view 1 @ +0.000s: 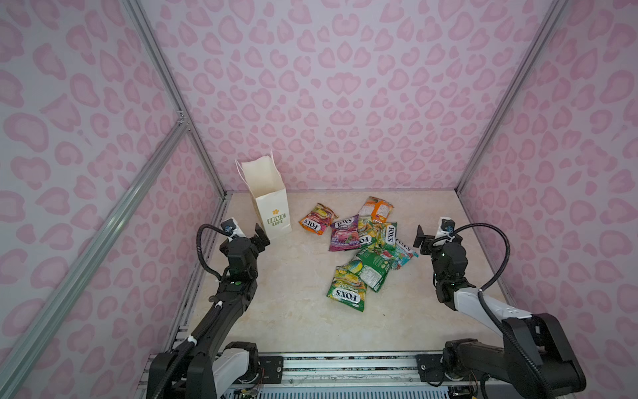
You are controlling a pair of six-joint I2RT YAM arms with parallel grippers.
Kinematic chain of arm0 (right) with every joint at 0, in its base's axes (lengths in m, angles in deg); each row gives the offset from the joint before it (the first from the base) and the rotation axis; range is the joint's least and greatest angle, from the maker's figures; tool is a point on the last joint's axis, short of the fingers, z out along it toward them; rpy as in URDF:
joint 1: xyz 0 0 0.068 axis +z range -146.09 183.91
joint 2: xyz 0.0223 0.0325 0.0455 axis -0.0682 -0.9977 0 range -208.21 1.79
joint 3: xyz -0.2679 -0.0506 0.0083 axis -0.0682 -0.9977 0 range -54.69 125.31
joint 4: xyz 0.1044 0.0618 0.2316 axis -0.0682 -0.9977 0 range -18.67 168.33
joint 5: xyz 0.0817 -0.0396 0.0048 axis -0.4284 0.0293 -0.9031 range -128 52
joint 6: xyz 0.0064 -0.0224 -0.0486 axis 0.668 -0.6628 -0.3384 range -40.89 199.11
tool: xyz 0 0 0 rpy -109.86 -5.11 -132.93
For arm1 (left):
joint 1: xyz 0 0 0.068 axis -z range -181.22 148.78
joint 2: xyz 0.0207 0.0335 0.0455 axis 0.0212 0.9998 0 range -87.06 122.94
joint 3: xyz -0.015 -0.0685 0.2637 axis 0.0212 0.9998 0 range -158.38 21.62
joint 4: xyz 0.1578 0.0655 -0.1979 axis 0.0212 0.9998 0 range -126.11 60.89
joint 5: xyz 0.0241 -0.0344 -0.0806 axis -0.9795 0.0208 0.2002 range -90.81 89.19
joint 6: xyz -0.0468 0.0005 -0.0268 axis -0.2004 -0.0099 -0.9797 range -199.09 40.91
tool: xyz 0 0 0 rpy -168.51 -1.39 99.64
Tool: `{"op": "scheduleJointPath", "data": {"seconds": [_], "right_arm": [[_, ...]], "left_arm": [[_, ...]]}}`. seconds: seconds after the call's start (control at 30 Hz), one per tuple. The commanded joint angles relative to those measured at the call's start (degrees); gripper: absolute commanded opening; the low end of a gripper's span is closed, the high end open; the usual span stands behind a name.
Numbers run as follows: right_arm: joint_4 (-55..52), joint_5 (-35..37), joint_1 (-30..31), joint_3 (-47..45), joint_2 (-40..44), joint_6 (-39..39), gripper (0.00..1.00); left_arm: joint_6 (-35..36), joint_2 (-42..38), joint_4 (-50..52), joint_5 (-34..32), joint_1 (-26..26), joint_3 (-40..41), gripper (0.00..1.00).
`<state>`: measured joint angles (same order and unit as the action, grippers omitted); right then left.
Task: Place the snacks into the paper bag
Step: Pick up the paper bag from the top-left of the table.
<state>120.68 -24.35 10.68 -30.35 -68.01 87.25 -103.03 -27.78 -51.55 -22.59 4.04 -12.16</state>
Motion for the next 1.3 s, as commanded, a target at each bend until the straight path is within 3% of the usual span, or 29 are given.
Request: {"op": "scheduleJointPath", "data": {"seconds": [0.0, 0.07, 0.13, 0.17, 0.27, 0.3, 0.4, 0.5, 0.6, 0.67, 0.93, 1.07, 1.27], "right_arm": [[-14.0, 8.6, -1.9, 2.0, 2.0, 22.5, 0.98], [-12.0, -8.0, -7.9, 1.3, 2.0, 28.4, 0.99], [-8.6, -11.6, -10.8, -0.1, 0.4, 38.5, 0.99], [-6.3, -14.9, -12.2, -0.4, -0.9, 41.5, 0.99], [-0.9, -25.7, -15.4, 0.0, -3.2, 43.8, 0.99], [0.0, -26.5, -15.5, -0.4, -2.9, 44.7, 0.99], [-3.5, -26.0, -14.7, -1.2, 0.6, 45.3, 0.99], [-9.1, -19.8, -11.0, -3.5, 6.4, 45.7, 0.99], [-21.8, -21.3, -8.6, 0.7, 9.1, 43.3, 0.99], [-26.5, -23.2, -6.5, 3.1, 9.9, 40.4, 0.99], [-37.8, -15.7, 4.8, 8.4, 14.0, 31.1, 0.98], [-40.1, -16.0, 7.0, 8.6, 15.8, 29.3, 0.97], [-43.1, -15.7, 9.4, 7.4, 19.1, 28.4, 0.97]], "left_arm": [[-14.4, -2.2, 26.0, 4.0, -0.3, -7.3, 0.98], [-17.3, -2.7, 33.0, 7.3, -0.3, -11.4, 0.98], [-22.4, -3.5, 38.0, 9.5, -1.0, -13.2, 0.97], [-21.3, -4.1, 36.8, 14.8, -1.8, -13.2, 0.97], [-18.7, -5.6, 36.7, 23.3, -2.2, -15.1, 0.97], [-18.2, -5.8, 37.6, 25.1, -2.2, -16.3, 0.97], [-16.7, -5.9, 41.1, 29.4, -2.1, -20.3, 0.97], [-16.1, -5.5, 44.6, 29.2, -1.7, -23.7, 0.97], [-16.0, -2.5, 47.8, 29.7, -1.5, -29.3, 0.97], [-15.9, 2.7, 52.6, 30.6, -1.2, -36.2, 0.97], [-18.1, 25.1, 70.9, 16.6, -1.1, -62.5, 0.99], [-18.5, 34.8, 74.7, 12.5, -1.6, -74.4, 0.90], [-18.4, 48.4, 80.9, 11.8, -3.2, -90.6, 0.77]]}}
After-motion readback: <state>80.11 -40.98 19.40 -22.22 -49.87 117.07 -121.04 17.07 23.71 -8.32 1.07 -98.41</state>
